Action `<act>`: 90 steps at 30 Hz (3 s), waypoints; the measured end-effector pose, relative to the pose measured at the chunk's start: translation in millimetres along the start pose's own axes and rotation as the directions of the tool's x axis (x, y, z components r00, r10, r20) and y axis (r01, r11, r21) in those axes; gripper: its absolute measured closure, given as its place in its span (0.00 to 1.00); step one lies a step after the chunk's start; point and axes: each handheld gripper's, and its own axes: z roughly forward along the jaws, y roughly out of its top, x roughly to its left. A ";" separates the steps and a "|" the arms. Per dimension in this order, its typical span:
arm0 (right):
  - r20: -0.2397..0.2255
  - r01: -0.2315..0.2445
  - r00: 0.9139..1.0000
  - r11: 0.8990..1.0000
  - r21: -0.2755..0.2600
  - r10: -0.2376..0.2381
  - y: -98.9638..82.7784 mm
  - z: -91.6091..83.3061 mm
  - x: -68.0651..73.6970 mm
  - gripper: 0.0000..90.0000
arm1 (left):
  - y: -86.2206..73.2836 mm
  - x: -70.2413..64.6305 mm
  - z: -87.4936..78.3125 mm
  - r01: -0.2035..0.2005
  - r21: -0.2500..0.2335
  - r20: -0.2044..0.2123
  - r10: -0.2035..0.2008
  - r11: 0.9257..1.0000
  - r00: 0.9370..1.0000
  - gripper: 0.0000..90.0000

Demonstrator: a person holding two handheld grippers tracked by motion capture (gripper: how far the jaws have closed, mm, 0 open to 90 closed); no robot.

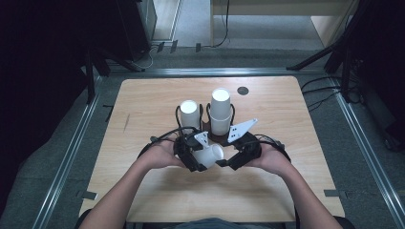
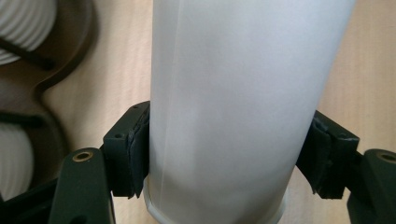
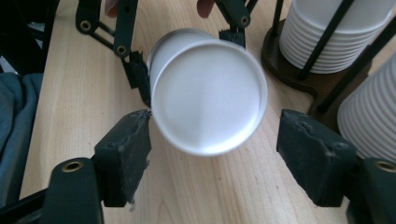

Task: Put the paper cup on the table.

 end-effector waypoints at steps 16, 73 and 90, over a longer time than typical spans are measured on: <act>-0.082 0.038 0.996 0.998 0.047 -0.034 8.7 10.3 10.2 0.38 | 3.7 -8.0 4.6 -0.047 -0.027 0.067 0.049 0.999 0.997 0.28; -0.055 -0.049 0.997 0.996 -0.075 0.044 12.8 -23.5 7.6 0.20 | -24.3 10.4 -33.8 0.167 -0.415 0.170 -0.104 0.894 0.980 0.26; 0.034 -0.039 0.999 0.998 0.047 0.037 2.2 0.4 0.6 0.21 | -12.4 15.2 -35.3 0.141 -0.198 0.066 -0.130 0.970 0.989 0.25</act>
